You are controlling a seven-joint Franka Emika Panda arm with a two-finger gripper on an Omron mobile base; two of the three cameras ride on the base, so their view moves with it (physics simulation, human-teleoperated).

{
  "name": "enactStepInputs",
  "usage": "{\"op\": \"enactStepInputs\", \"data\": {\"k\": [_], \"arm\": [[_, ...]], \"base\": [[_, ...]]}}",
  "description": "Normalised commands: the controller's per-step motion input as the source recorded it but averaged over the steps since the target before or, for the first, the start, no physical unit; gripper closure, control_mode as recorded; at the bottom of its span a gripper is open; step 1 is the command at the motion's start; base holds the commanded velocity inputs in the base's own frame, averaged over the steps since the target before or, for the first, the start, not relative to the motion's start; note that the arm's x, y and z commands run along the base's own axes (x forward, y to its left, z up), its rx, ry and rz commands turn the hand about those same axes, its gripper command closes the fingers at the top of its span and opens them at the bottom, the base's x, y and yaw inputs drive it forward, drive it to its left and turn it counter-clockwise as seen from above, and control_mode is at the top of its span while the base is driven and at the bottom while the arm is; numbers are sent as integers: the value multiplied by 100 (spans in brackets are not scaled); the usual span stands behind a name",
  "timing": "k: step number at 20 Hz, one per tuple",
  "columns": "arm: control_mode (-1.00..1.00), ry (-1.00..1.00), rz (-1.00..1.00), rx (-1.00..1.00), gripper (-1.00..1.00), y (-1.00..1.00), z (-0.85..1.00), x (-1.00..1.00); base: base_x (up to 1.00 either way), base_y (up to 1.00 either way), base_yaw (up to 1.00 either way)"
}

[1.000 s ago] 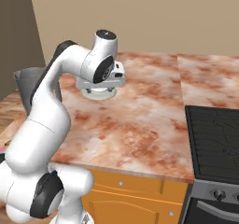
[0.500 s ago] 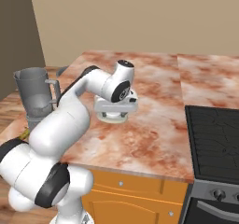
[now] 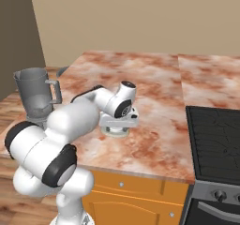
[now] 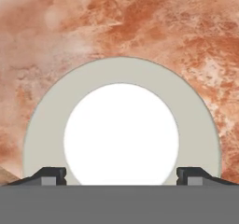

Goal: Open the blender lid, put the banana in the blender, close the lid, and start the blender.

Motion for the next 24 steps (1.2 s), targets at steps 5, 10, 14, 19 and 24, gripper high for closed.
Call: {"op": "enactStepInputs", "data": {"k": [5,10,14,19,24], "arm": [[-100,-17,-3,-11,100,0,-59,1],[-100,-6,-2,-17,100,3,-54,4],[-100,0,0,-12,100,3,-49,10],[-100,5,0,-1,-100,0,-48,0],[-100,4,0,0,-100,0,-4,-2]], "base": [[0,0,0],[0,0,0],[0,0,0],[0,0,0],[0,0,0]]}}
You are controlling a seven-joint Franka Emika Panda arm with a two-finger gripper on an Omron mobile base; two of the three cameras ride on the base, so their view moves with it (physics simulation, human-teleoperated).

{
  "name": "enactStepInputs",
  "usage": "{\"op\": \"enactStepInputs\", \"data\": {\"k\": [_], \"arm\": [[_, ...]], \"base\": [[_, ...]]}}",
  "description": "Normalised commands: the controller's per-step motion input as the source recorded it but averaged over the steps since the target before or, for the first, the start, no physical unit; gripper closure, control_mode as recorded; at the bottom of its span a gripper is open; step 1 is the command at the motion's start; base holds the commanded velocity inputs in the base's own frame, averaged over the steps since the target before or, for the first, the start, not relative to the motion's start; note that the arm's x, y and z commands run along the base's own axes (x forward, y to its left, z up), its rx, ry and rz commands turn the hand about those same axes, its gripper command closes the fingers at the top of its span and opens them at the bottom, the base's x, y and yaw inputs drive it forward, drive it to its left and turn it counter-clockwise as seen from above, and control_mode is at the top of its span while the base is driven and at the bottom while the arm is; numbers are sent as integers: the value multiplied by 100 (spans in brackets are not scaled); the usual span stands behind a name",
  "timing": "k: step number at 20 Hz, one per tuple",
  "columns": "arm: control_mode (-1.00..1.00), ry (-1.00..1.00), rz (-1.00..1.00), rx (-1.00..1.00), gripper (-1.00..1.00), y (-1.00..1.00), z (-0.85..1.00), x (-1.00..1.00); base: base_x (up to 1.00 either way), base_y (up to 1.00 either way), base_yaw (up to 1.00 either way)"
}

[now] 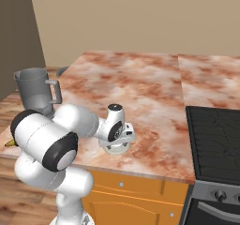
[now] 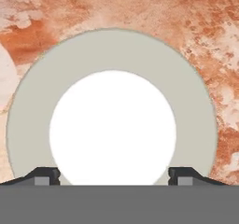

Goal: Open the blender lid, put the banana in the blender, close the lid, and start the blender.

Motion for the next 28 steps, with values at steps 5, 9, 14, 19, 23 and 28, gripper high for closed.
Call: {"op": "enactStepInputs", "data": {"k": [5,9,14,19,23,28], "arm": [[-100,0,0,0,-100,0,51,-22],[-100,-4,0,0,-100,0,69,-19],[-100,-2,0,0,-100,4,33,-6],[-100,-3,0,0,-100,0,14,-11],[-100,-18,0,0,-100,16,62,-79],[-100,-17,-4,0,-100,55,77,-99]], "base": [[0,0,0],[0,0,0],[0,0,0],[0,0,0],[0,0,0],[0,0,0]]}}
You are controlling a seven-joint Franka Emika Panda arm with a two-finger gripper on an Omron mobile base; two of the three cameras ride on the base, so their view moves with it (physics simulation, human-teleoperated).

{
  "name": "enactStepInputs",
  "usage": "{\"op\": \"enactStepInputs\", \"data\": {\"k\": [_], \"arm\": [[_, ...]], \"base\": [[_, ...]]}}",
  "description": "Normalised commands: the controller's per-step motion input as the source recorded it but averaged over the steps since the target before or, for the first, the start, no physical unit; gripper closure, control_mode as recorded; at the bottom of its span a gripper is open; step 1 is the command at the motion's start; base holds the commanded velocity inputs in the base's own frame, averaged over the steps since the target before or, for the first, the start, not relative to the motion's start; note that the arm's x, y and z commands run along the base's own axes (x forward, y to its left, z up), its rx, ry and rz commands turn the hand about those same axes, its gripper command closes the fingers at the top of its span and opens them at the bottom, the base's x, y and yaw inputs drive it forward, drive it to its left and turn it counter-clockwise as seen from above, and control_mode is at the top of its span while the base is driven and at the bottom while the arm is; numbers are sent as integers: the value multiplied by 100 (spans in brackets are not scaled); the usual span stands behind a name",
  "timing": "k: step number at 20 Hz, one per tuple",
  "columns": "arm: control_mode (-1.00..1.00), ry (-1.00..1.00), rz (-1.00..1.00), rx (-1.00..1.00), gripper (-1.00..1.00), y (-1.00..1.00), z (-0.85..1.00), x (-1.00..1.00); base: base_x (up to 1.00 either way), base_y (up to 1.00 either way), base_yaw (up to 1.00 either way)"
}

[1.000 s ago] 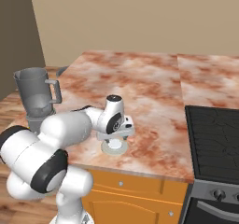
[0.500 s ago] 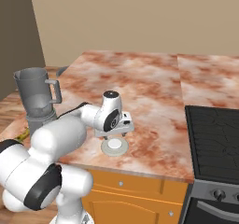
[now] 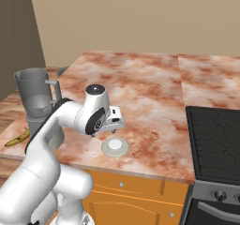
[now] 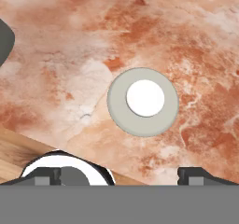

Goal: Open the blender lid, put the banana in the blender, close the lid, and start the blender.

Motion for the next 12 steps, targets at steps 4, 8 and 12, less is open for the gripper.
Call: {"op": "enactStepInputs", "data": {"k": [4,8,12], "arm": [[-100,-9,-15,0,-100,95,60,-89],[-100,-5,-17,0,-100,100,39,-74],[-100,-11,-15,0,-100,100,10,-67]], "base": [[0,0,0],[0,0,0],[0,0,0]]}}
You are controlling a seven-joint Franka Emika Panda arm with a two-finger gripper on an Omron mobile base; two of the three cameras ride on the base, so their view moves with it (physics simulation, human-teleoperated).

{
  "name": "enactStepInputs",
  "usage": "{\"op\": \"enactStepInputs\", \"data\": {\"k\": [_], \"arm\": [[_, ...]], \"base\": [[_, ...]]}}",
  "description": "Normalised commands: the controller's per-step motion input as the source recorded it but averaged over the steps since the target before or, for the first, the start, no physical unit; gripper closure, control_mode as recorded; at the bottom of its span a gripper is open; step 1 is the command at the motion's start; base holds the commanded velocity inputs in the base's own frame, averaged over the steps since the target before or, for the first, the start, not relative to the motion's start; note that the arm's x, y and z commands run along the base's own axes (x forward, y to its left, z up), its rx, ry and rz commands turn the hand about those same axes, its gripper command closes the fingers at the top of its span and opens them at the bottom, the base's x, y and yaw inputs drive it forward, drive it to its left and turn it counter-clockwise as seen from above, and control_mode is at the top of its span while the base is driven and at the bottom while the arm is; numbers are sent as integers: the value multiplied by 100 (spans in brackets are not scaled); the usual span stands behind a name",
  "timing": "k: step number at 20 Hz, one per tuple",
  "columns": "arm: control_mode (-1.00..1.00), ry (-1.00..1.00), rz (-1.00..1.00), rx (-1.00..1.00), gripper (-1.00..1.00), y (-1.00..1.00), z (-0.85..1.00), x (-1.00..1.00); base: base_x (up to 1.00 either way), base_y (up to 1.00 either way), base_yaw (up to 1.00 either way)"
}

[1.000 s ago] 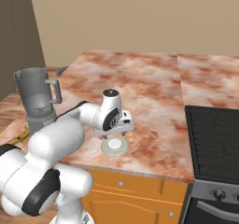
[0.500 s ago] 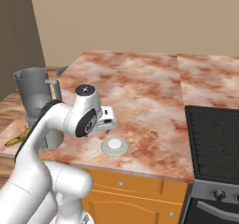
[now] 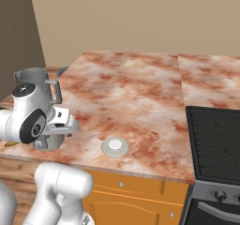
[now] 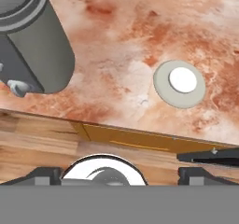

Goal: Open the blender lid, put the banana in the blender, close the lid, and start the blender.

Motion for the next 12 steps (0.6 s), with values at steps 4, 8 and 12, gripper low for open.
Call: {"op": "enactStepInputs", "data": {"k": [4,8,12], "arm": [[-100,-13,-11,0,-100,100,0,-57],[-100,-6,-8,0,-100,100,-1,-45],[-100,0,-3,0,-100,100,-18,-18]], "base": [[0,0,0],[0,0,0],[0,0,0]]}}
